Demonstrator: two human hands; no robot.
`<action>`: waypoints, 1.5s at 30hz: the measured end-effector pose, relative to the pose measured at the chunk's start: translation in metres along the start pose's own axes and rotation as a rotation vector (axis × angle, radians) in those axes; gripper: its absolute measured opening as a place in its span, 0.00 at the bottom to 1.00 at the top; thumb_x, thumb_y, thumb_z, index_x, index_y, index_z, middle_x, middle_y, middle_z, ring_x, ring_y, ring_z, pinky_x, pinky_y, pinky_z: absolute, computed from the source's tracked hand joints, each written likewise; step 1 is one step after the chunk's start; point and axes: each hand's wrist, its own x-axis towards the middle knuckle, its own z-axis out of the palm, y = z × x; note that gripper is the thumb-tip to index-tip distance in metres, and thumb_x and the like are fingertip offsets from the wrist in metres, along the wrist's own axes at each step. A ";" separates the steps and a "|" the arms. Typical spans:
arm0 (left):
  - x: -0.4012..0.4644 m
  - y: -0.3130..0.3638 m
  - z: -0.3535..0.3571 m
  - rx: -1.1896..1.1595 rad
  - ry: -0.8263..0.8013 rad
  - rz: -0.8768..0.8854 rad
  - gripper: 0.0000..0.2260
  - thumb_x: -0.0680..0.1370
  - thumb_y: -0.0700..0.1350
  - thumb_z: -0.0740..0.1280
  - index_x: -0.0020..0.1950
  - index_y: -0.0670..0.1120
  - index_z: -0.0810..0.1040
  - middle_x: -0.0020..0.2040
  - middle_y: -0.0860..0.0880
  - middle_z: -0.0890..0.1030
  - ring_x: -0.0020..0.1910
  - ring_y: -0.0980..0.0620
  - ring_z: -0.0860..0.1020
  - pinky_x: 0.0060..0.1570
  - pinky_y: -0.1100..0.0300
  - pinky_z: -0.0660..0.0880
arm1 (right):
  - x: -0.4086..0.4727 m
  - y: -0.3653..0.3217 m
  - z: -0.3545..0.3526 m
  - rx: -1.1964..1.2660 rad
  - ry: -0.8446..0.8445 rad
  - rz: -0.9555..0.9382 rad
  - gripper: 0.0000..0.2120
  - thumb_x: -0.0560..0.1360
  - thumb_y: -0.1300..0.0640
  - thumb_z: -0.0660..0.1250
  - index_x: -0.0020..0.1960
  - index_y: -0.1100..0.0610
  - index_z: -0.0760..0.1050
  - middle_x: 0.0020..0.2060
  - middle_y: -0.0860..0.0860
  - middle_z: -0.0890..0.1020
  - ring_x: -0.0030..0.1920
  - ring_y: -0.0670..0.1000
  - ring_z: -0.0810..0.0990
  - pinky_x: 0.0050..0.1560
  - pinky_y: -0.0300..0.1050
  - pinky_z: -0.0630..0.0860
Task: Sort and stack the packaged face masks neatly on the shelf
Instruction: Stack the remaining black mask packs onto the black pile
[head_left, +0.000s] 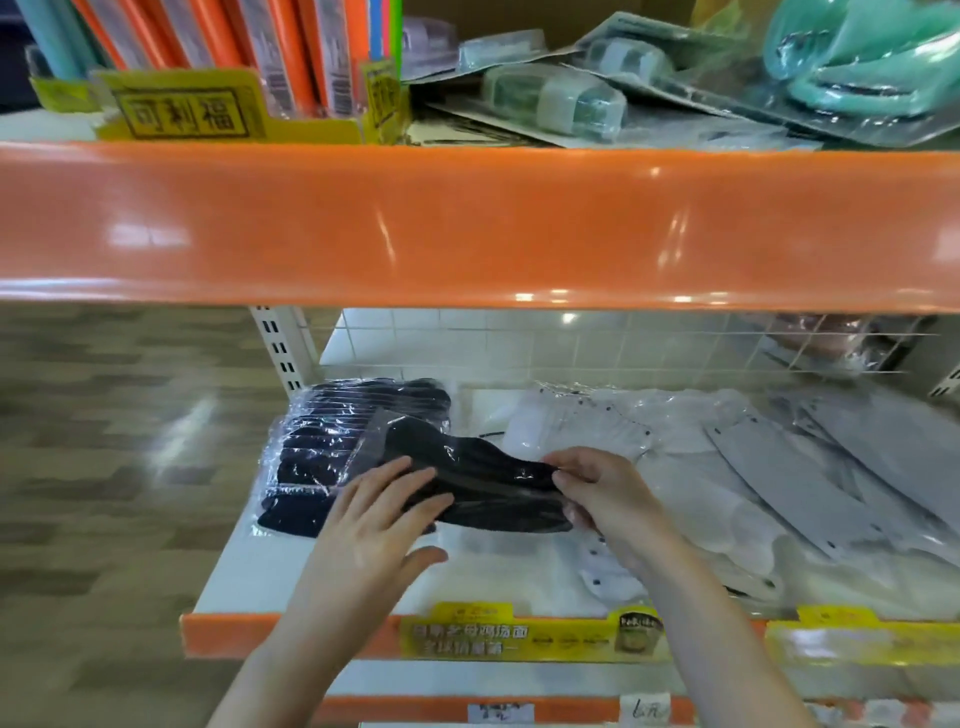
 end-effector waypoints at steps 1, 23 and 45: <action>-0.001 0.002 -0.001 0.020 -0.035 0.016 0.18 0.72 0.54 0.63 0.54 0.47 0.83 0.58 0.48 0.81 0.62 0.47 0.72 0.60 0.52 0.66 | 0.000 -0.003 0.004 0.025 -0.053 0.023 0.13 0.79 0.69 0.61 0.45 0.55 0.80 0.33 0.49 0.81 0.24 0.42 0.71 0.25 0.34 0.66; -0.044 -0.066 0.010 0.283 -0.077 -0.245 0.23 0.68 0.37 0.54 0.54 0.44 0.84 0.56 0.44 0.83 0.56 0.42 0.81 0.56 0.53 0.67 | 0.004 0.035 0.125 -1.057 -0.153 -0.761 0.22 0.70 0.63 0.69 0.63 0.51 0.75 0.57 0.47 0.77 0.58 0.52 0.75 0.59 0.47 0.72; -0.048 -0.081 0.015 0.337 -0.308 -0.405 0.31 0.54 0.35 0.81 0.55 0.49 0.84 0.56 0.42 0.82 0.55 0.39 0.80 0.47 0.43 0.77 | 0.013 0.073 0.136 -0.981 0.096 -0.902 0.10 0.68 0.49 0.68 0.48 0.50 0.80 0.47 0.44 0.77 0.49 0.48 0.77 0.47 0.42 0.77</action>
